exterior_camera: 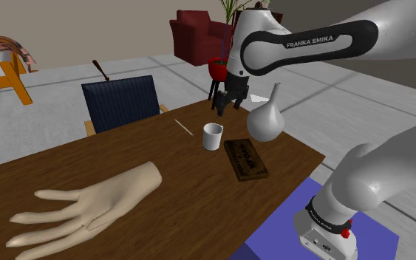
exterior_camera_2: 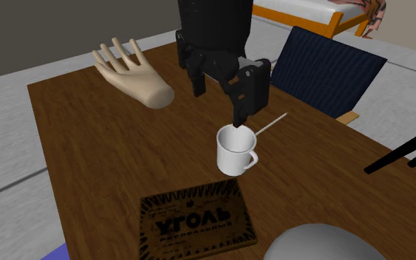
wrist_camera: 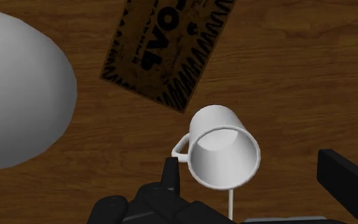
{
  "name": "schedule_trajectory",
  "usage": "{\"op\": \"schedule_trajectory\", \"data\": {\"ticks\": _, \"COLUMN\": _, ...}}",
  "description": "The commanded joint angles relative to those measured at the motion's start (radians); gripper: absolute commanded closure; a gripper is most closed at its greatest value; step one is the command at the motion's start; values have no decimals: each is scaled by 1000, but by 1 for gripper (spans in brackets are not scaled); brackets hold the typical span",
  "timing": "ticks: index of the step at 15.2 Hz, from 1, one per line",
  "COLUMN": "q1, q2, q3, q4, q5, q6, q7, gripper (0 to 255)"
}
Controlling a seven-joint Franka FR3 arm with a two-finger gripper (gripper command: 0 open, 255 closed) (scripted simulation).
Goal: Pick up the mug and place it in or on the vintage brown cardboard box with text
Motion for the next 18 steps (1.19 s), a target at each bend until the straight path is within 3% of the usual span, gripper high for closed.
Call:
{"op": "schedule_trajectory", "data": {"ticks": 1, "q1": 0, "q2": 76, "q3": 27, "q4": 13, "q5": -17, "q6": 47, "q7": 35, "gripper": 0}}
{"op": "schedule_trajectory", "data": {"ticks": 9, "q1": 3, "q2": 381, "q3": 94, "q4": 116, "q5": -139, "q6": 166, "q7": 180, "gripper": 0}}
{"op": "schedule_trajectory", "data": {"ticks": 18, "q1": 1, "q2": 438, "q3": 90, "q4": 71, "q5": -164, "q6": 265, "q7": 197, "gripper": 0}}
